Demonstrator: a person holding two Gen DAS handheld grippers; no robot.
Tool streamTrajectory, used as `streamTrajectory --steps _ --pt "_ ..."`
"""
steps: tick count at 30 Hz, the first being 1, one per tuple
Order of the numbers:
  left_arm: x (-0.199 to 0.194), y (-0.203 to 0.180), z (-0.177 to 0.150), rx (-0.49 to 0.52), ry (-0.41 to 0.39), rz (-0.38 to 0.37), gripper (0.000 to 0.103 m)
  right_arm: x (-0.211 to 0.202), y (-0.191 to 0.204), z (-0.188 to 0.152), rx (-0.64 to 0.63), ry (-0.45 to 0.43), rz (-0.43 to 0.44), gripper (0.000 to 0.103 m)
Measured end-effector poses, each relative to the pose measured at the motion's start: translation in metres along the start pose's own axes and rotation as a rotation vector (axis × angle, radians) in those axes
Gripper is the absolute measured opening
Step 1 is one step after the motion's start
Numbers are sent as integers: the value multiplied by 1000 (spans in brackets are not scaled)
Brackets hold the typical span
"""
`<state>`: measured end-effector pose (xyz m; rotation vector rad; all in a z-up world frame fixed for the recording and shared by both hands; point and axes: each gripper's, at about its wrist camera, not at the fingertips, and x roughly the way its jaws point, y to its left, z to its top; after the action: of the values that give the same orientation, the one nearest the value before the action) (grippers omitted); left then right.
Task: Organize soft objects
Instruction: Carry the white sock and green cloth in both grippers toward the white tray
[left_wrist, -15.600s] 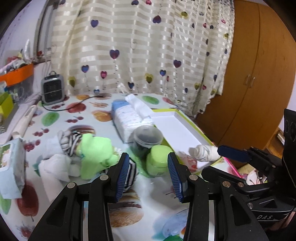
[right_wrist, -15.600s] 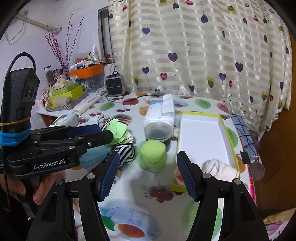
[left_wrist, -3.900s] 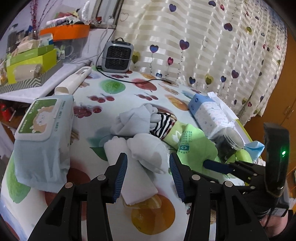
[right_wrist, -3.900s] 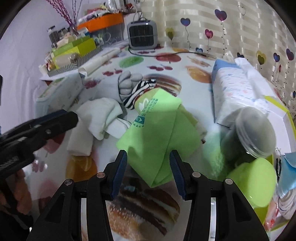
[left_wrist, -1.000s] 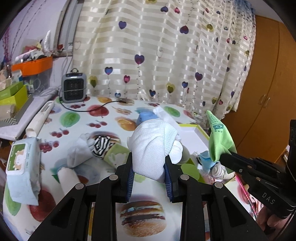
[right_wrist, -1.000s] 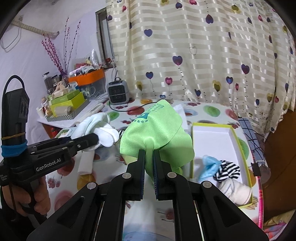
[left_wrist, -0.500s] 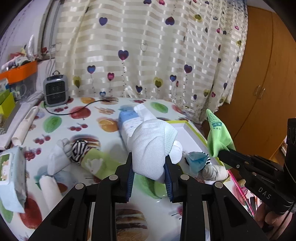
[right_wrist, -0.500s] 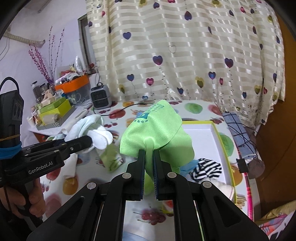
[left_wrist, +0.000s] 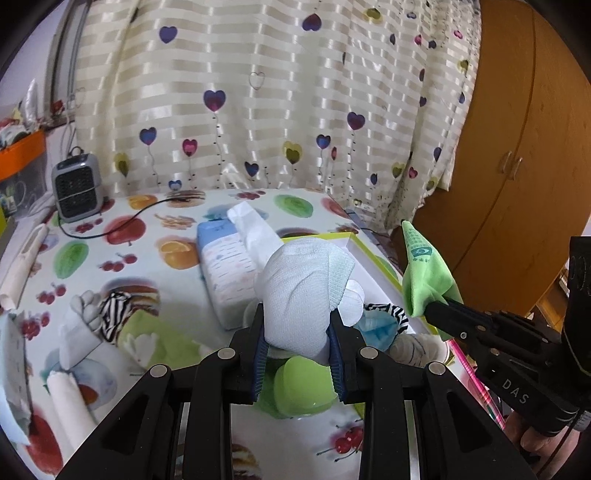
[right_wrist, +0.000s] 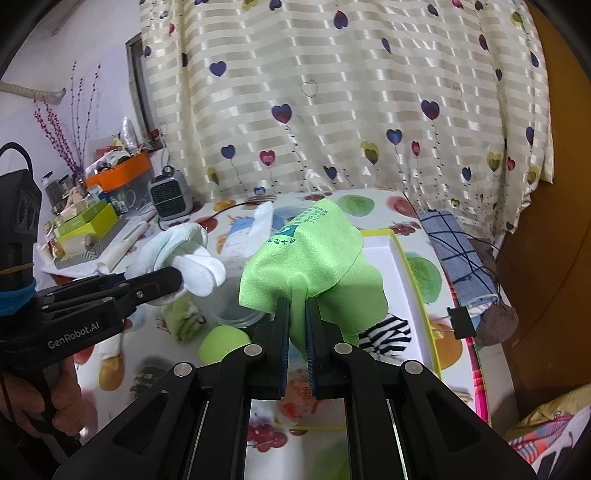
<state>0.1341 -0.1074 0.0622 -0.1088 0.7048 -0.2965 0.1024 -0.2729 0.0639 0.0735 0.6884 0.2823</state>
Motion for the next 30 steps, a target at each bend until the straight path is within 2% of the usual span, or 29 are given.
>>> streamTrajectory --steps 11,30 --pt "26 -20 5 39 34 -9 27 6 -14 3 9 4 -18 8" --pt "55 -43 11 96 63 16 27 21 -38 4 22 18 -19 8"
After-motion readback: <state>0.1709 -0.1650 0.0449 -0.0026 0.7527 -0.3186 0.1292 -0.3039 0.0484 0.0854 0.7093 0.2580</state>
